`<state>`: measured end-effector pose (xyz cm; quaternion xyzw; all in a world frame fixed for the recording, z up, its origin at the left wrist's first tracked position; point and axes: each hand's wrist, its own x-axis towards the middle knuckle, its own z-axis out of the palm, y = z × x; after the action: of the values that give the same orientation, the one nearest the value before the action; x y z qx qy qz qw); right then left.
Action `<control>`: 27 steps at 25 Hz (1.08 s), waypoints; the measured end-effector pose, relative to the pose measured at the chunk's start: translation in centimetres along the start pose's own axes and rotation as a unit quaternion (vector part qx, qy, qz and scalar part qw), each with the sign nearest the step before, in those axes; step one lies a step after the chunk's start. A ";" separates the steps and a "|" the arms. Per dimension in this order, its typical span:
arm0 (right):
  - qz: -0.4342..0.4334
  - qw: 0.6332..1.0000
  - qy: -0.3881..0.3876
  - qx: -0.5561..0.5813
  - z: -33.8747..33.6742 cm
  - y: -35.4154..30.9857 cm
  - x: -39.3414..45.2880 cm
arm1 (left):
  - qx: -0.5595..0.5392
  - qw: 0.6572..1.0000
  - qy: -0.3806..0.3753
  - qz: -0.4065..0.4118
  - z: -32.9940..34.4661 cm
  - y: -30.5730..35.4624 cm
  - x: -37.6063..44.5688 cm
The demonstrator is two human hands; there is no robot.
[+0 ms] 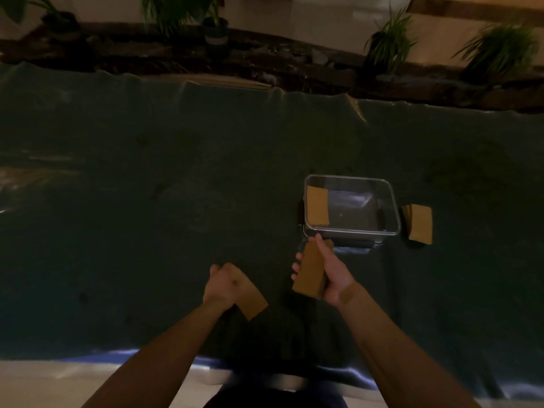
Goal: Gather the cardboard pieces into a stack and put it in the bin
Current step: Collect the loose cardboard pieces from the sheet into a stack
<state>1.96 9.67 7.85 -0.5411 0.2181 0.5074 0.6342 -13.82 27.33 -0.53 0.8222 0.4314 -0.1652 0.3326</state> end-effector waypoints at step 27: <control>-0.035 0.989 -0.095 -0.111 0.8 -0.6 -3.2 | -0.166 0.932 -0.142 0.290 -4.3 12.4 -4.5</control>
<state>1.05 9.16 10.99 -0.5646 0.0799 0.5553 0.6054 -6.33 22.61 10.11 0.8125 0.1435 -0.1027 0.5555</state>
